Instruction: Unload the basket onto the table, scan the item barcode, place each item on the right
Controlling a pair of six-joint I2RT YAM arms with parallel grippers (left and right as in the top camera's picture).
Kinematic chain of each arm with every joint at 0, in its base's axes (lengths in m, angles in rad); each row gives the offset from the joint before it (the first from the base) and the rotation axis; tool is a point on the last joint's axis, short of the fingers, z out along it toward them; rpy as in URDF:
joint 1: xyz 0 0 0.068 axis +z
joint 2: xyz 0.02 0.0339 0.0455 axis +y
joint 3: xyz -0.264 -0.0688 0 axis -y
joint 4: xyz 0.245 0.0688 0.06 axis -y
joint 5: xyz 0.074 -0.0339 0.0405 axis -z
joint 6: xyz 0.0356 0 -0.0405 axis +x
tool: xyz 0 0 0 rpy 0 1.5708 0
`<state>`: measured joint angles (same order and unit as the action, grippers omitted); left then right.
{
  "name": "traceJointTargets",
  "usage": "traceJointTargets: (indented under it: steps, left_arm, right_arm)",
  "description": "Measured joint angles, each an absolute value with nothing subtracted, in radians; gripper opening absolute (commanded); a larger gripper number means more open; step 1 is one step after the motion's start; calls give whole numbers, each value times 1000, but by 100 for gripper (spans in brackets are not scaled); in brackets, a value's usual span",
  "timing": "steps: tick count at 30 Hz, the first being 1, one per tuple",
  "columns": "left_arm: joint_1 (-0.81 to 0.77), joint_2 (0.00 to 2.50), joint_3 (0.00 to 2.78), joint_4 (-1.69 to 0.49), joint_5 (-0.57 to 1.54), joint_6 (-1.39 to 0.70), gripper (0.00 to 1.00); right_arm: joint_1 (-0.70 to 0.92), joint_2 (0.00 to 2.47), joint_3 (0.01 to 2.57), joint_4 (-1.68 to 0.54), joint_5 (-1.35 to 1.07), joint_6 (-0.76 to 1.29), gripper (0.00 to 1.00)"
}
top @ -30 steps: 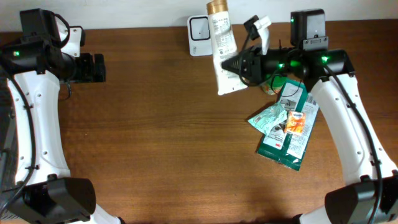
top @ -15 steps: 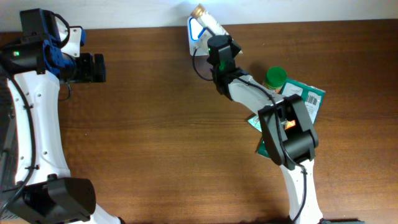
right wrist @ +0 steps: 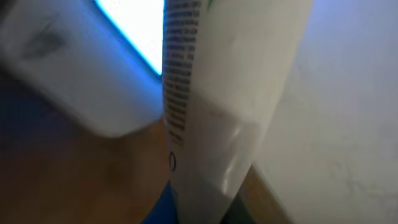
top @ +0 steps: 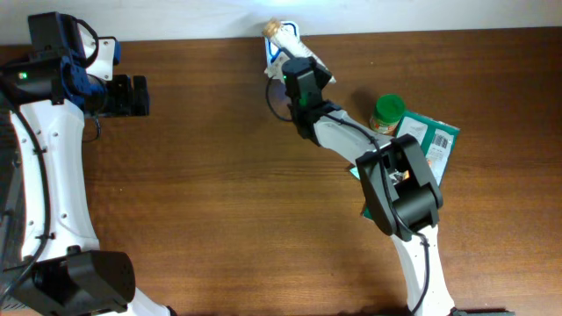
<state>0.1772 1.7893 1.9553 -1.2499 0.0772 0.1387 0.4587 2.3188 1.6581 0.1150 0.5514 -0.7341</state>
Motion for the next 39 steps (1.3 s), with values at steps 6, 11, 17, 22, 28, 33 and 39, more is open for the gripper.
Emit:
traceJointTargets:
  steps: [6, 11, 17, 22, 28, 33, 39]
  left_arm:
    - [177, 1789, 1955, -1249, 77, 139, 99]
    - [177, 1789, 1955, -1251, 77, 139, 99]
    - [177, 1789, 1955, -1251, 78, 139, 99]
    - [177, 1789, 1955, -1250, 78, 139, 99]
    - [177, 1789, 1955, -1250, 77, 139, 99]
    - [177, 1789, 1955, -1250, 77, 139, 99]
    - [177, 1789, 1955, -1250, 78, 139, 99]
  right_arm:
    - [470, 1856, 1666, -387, 216, -142, 4]
    - [470, 1736, 1674, -940, 25, 219, 4]
    - [466, 1857, 1591, -1162, 208, 437, 4]
    - [389, 1904, 1368, -1002, 253, 485, 75]
    - [313, 1852, 1360, -1138, 272, 474, 87]
    - [352, 1431, 1538, -1237, 271, 449, 90]
    - [352, 918, 1540, -1242, 258, 415, 98]
